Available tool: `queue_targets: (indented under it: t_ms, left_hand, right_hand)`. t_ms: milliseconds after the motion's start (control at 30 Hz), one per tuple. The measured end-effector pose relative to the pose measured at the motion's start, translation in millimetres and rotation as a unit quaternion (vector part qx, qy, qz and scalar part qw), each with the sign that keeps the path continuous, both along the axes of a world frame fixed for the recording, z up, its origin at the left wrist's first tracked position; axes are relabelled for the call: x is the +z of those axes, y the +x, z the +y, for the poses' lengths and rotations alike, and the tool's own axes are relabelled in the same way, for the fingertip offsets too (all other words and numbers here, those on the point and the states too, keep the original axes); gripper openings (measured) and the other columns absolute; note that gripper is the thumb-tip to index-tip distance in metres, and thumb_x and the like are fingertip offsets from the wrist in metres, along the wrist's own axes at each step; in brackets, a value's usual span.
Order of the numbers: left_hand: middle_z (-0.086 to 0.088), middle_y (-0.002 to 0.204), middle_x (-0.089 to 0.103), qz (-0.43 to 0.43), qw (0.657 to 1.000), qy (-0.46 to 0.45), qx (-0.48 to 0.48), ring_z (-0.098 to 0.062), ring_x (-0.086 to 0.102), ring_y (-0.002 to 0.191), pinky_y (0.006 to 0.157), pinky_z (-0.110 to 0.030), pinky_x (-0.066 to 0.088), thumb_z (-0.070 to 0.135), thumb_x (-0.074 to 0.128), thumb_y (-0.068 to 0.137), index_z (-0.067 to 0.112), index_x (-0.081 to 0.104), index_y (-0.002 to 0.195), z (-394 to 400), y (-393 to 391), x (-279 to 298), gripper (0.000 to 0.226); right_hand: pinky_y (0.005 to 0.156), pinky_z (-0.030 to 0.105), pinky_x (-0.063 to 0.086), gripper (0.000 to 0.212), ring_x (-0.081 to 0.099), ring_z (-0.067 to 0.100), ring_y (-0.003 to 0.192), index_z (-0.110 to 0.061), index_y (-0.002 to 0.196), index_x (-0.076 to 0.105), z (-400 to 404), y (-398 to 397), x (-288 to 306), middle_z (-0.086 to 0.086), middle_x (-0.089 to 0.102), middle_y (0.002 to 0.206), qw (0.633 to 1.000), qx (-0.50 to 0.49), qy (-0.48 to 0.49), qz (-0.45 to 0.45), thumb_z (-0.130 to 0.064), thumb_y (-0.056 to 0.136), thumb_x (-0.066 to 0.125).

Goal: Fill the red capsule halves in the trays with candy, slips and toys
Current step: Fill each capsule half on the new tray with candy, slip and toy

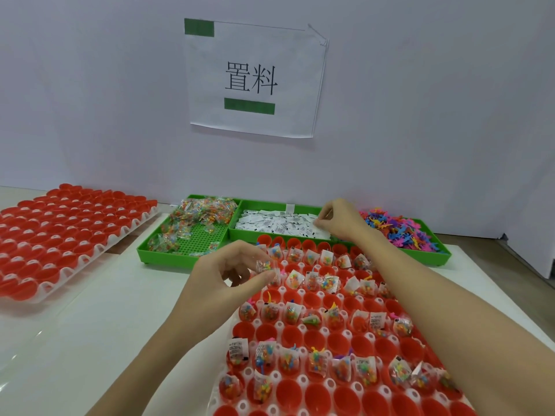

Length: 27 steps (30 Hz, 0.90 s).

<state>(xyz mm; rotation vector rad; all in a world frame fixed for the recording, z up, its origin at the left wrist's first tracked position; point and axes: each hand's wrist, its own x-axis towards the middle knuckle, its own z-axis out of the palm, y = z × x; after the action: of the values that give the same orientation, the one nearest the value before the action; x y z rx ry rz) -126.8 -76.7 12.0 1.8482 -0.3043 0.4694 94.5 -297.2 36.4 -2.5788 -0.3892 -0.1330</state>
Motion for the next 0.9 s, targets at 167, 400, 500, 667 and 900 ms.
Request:
queue_targets:
  t_ms: [167,400,500,667,900]
  left_hand:
    - [-0.004,0.083,0.074,0.015,0.999,-0.029,-0.006,-0.029,0.068,0.070,0.063,-0.037,0.054,0.025,0.085,0.081,0.031,0.077,0.096,-3.4,0.9,-2.6,0.018]
    - [-0.005,0.085,0.074,0.029,0.999,-0.028,-0.003,-0.028,0.069,0.071,0.066,-0.042,0.055,0.026,0.086,0.079,0.029,0.078,0.094,-4.7,-2.1,-1.3,0.017]
    - [-0.002,0.088,0.075,0.035,0.999,-0.029,-0.002,-0.028,0.069,0.072,0.068,-0.043,0.056,0.025,0.086,0.079,0.028,0.078,0.094,-4.1,-2.4,-0.2,0.017]
    - [-0.003,0.085,0.075,0.037,0.999,-0.026,0.007,-0.026,0.069,0.072,0.068,-0.040,0.057,0.027,0.085,0.079,0.029,0.077,0.095,-5.1,-3.1,1.4,0.017]
    - [-0.008,0.081,0.079,0.075,0.990,-0.119,0.015,-0.025,0.078,0.078,0.074,-0.026,0.062,0.018,0.086,0.078,0.018,0.078,0.095,-5.9,-6.4,4.5,0.019]
  right_hand:
    - [0.057,0.012,0.039,0.010,0.057,0.007,0.073,-0.007,0.099,0.071,-5.7,-3.7,5.3,0.000,0.066,0.085,0.998,-0.005,0.051,-0.033,-0.015,0.094,0.071]
    - [0.076,0.021,0.050,0.017,0.066,0.018,0.088,-0.004,0.110,0.075,-9.1,-10.7,-7.5,0.012,0.074,0.106,0.999,-0.006,0.015,-0.037,-0.006,0.096,0.066]
    - [0.085,0.023,0.049,0.017,0.065,0.016,0.093,-0.005,0.111,0.075,-7.5,-11.9,-9.1,0.012,0.074,0.112,0.999,-0.002,0.023,-0.039,-0.005,0.095,0.067]
    - [0.073,0.015,0.045,0.014,0.061,0.013,0.085,-0.003,0.105,0.076,-5.8,-12.3,-9.3,0.012,0.075,0.106,0.997,-0.014,0.046,-0.061,-0.009,0.094,0.071]
    - [0.076,0.026,0.054,0.014,0.067,0.012,0.080,-0.010,0.097,0.079,0.3,-46.3,5.1,0.003,0.076,0.089,0.976,-0.051,0.204,-0.056,-0.021,0.090,0.077]
